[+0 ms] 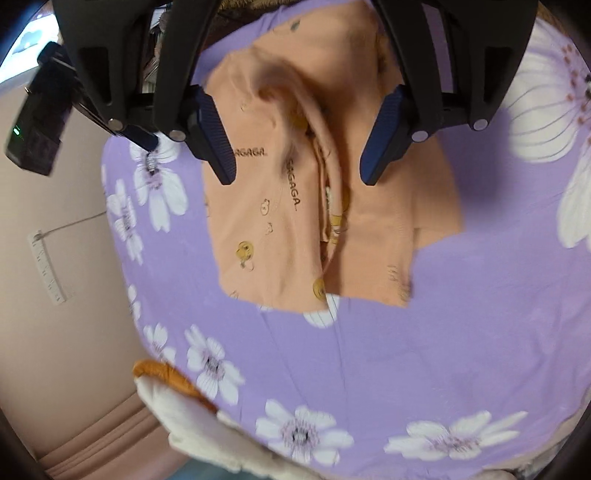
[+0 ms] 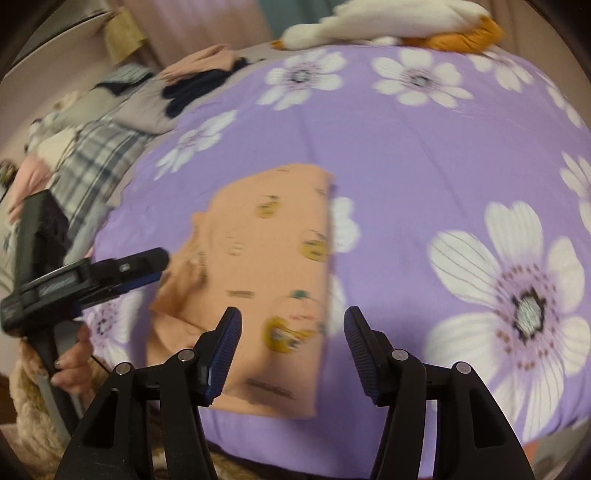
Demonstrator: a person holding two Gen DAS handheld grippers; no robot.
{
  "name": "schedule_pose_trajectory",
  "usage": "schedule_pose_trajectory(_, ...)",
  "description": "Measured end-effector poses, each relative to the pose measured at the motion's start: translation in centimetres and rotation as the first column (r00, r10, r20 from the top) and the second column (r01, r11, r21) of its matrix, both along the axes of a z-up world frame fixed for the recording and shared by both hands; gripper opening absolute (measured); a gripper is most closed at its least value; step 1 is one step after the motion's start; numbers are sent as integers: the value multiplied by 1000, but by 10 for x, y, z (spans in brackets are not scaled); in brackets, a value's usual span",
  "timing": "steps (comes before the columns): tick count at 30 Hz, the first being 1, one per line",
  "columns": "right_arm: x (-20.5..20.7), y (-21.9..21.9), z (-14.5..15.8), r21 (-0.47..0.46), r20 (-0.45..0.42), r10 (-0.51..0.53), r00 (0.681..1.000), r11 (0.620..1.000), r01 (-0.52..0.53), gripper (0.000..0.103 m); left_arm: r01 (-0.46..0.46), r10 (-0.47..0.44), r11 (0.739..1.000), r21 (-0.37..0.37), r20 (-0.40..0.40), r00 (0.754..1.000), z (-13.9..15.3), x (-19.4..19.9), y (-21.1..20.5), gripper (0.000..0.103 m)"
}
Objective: Fold small clothes
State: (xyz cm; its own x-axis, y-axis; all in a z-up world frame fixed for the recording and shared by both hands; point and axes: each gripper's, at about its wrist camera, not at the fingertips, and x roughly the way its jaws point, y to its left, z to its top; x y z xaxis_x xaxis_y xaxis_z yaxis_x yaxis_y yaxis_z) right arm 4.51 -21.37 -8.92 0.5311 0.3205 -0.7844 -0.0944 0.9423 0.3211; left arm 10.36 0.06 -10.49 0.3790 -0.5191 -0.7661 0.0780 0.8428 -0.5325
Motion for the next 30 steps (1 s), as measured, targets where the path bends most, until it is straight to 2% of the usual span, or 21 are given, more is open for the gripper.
schedule_pose_trajectory(2,-4,-6,-3,2,-10,-23,1000,1000,23,58,13,-13,1000,-6,-27,1000,-9,6,-8,65)
schedule_pose_trajectory(4,-7,-12,-6,-5,-20,-48,999,999,48,58,14,-16,1000,-23,-65,998,-18,11,-15,58)
schedule_pose_trajectory(7,-9,-23,-12,-6,-40,-81,996,997,81,58,17,-16,1000,14,-53,998,-19,11,-21,48)
schedule_pose_trajectory(8,-10,-26,-13,-2,-44,-87,995,996,87,58,18,-17,1000,20,-52,998,-20,11,-21,41)
schedule_pose_trajectory(9,-10,-28,-15,3,-49,-92,995,996,92,58,15,-13,999,29,-53,999,-21,11,-22,28)
schedule_pose_trajectory(12,-10,-30,-19,10,-64,-100,993,995,101,58,-3,4,1000,7,-57,998,-23,9,-18,15)
schedule_pose_trajectory(15,-7,-29,-22,12,-77,-95,992,995,97,58,-35,35,999,-2,-24,999,-13,0,-14,14)
schedule_pose_trajectory(22,-7,-25,-20,13,-69,-80,994,997,81,58,-42,41,999,9,54,998,28,-26,-4,14)
schedule_pose_trajectory(26,-4,-20,-19,11,-62,-63,996,998,64,58,-54,52,998,36,67,996,34,-35,7,14)
schedule_pose_trajectory(30,-1,-15,-21,9,-67,-47,997,999,48,58,-75,71,995,72,51,996,21,-38,18,14)
